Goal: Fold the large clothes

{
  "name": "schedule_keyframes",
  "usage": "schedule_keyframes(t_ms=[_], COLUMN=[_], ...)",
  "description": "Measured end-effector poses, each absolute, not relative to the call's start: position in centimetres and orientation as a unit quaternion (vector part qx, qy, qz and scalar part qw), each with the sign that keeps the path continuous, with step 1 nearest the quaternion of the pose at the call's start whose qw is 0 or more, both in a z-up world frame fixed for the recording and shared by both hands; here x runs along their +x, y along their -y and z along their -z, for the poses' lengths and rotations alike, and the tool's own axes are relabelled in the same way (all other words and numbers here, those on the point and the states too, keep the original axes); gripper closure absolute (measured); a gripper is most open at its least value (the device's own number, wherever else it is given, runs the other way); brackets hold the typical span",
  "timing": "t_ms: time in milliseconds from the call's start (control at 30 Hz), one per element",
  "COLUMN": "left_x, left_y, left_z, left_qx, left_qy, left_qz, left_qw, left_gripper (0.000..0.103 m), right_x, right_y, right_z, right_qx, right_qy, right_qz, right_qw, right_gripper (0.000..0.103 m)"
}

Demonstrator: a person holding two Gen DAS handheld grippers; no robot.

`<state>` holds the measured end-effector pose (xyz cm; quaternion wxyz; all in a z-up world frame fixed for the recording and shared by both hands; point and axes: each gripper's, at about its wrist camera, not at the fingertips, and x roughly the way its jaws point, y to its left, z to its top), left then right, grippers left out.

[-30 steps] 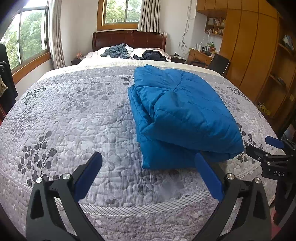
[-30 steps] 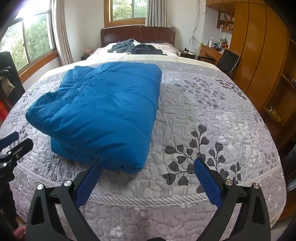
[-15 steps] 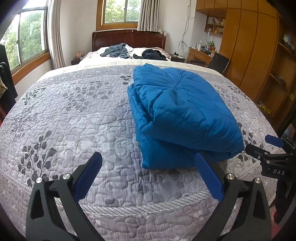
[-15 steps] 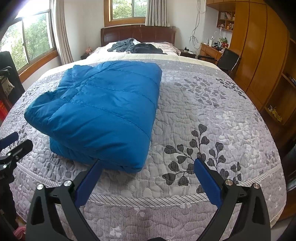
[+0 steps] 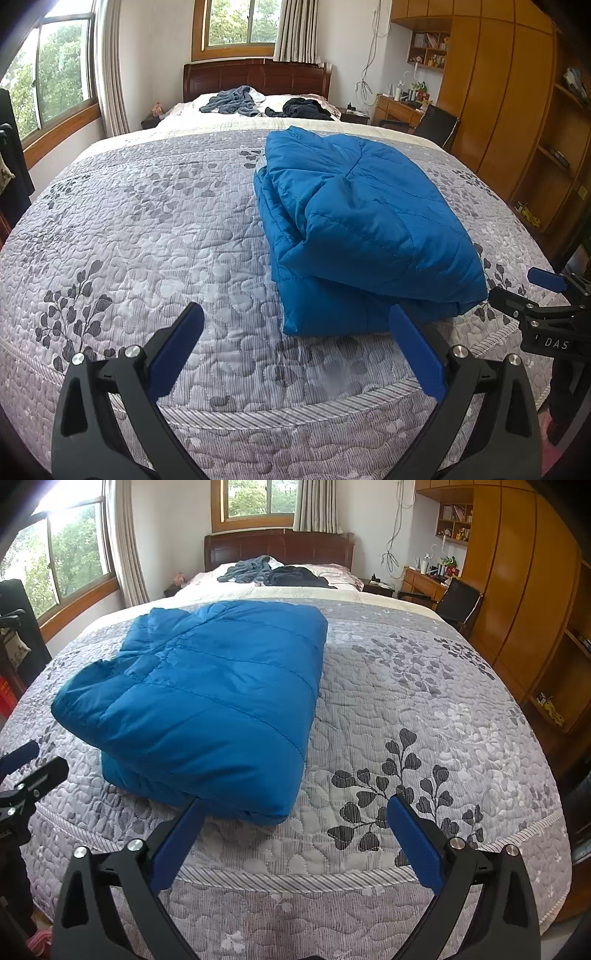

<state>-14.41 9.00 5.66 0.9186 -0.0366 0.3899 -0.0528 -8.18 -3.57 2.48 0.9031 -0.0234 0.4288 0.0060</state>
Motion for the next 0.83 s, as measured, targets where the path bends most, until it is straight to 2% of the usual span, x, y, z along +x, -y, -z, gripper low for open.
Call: schedule_keyframes(t_ms=[833], left_x=[-14.4], left_y=[-8.97], left_z=[-5.69], left_qx=[-0.036], left_qy=[-0.389], left_qz=[0.053], left_qw=[0.919], left_gripper=[0.003], right_x=[-7.84], right_y=[3.36], right_z=[-2.36], right_qx=[-0.028], right_qy=[-0.431], right_qz=[-0.01], right_qw=[0.902], right_gripper=[0.004])
